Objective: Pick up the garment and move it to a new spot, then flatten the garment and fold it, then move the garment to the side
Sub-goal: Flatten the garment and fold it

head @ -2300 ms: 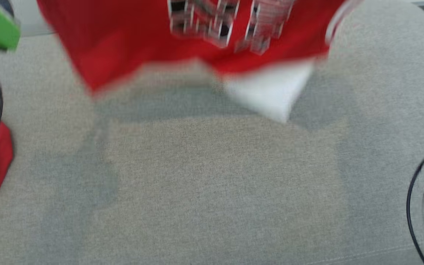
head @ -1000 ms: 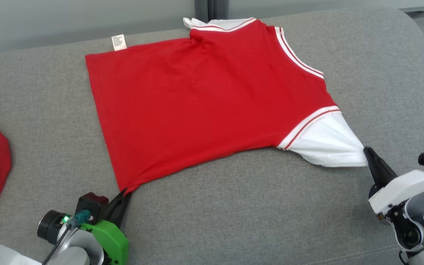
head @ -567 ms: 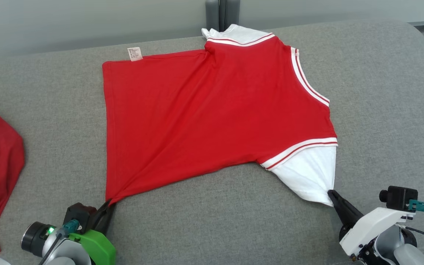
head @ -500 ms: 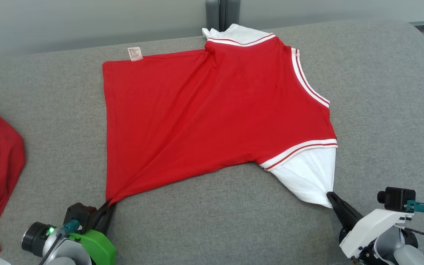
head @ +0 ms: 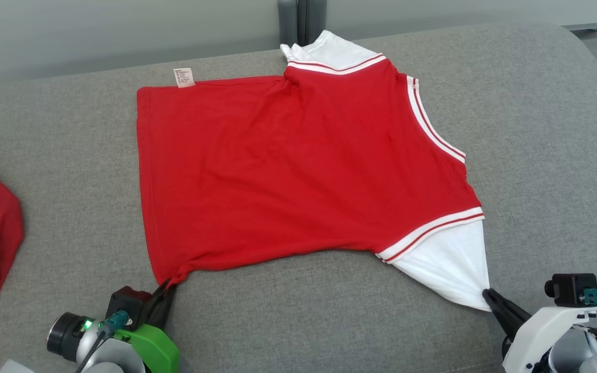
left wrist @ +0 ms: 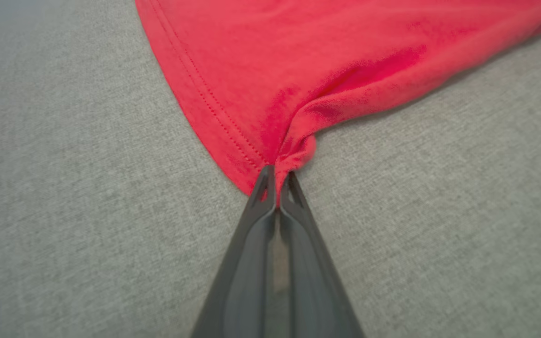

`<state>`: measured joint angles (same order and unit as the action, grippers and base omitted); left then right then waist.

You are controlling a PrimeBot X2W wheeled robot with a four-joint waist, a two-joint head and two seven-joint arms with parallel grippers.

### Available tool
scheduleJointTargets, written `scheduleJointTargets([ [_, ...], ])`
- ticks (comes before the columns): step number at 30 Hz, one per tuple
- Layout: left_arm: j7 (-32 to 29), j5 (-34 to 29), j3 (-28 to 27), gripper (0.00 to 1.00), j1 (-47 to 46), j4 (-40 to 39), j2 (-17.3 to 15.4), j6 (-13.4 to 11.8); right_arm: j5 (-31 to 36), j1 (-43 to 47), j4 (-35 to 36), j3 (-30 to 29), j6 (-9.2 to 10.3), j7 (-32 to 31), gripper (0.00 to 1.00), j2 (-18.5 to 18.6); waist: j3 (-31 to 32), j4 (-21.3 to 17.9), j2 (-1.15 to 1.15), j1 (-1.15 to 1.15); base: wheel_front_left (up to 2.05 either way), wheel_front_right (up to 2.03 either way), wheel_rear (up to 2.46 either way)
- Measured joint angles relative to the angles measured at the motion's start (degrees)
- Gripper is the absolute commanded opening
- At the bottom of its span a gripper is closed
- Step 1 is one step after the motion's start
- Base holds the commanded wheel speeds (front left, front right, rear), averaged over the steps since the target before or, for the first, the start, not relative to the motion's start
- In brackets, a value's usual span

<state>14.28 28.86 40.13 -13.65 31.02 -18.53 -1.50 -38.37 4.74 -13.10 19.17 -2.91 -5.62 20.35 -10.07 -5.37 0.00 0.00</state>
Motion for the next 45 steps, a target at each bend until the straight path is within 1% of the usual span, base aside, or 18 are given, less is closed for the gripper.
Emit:
scheduleJointTargets([
  [4,0.5,-0.9,0.6,0.00,0.2,0.4,0.2,0.0,0.9,0.5,0.5,0.9,0.51,-0.2,0.00,0.1,-0.2,-0.4,0.00,0.00,0.00,0.00,0.00],
  [7,0.5,-0.9,0.7,0.00,0.3,1.2,-0.1,0.0,2.2,0.5,0.7,1.8,0.59,-0.2,0.00,-0.5,-0.4,-0.9,0.00,0.00,0.00,0.00,0.00],
  [9,0.5,-0.9,0.8,0.00,0.3,1.4,-0.2,0.0,3.2,0.4,0.6,2.3,1.01,-0.1,0.00,-0.6,-0.5,-1.0,0.00,0.00,0.00,0.00,0.00],
  [15,0.4,-1.1,1.0,0.00,0.2,1.5,0.0,0.0,4.3,0.3,0.0,2.4,2.04,0.6,0.00,-0.6,-0.5,-0.2,0.00,0.00,0.00,0.00,0.00],
  [24,0.2,-1.1,0.6,0.00,0.3,1.7,-0.4,-0.3,5.0,0.3,-0.2,2.2,2.49,0.8,0.00,0.0,-0.3,0.5,0.00,0.00,0.00,0.00,0.00],
  [31,-0.5,-1.0,1.0,0.00,0.3,1.6,-0.3,-0.2,5.0,0.3,-0.3,2.2,2.61,1.1,0.00,-0.2,-0.3,0.6,0.00,0.00,0.00,0.00,0.00],
  [33,-0.6,-0.9,0.8,0.00,0.3,1.6,-0.4,0.1,5.0,0.3,-0.3,2.2,2.92,1.1,0.00,-0.1,-0.2,0.5,0.00,0.00,0.00,0.00,0.00],
  [37,-0.9,-0.9,0.8,0.00,0.2,1.2,-1.5,0.5,5.0,0.2,-0.1,1.2,3.10,1.7,0.00,0.1,-0.2,0.4,0.00,0.00,0.00,0.00,0.00],
  [39,-1.4,-0.9,0.9,0.00,0.2,0.8,-2.4,0.8,5.0,0.0,0.3,0.7,3.50,2.1,0.00,0.5,-0.1,0.3,0.00,0.00,0.00,0.00,0.00],
  [45,-3.4,-0.9,0.8,0.00,0.3,-0.5,-3.8,1.0,5.0,-0.2,1.4,0.5,3.49,2.1,0.00,0.9,0.1,0.1,0.00,0.00,0.00,0.00,0.00],
])
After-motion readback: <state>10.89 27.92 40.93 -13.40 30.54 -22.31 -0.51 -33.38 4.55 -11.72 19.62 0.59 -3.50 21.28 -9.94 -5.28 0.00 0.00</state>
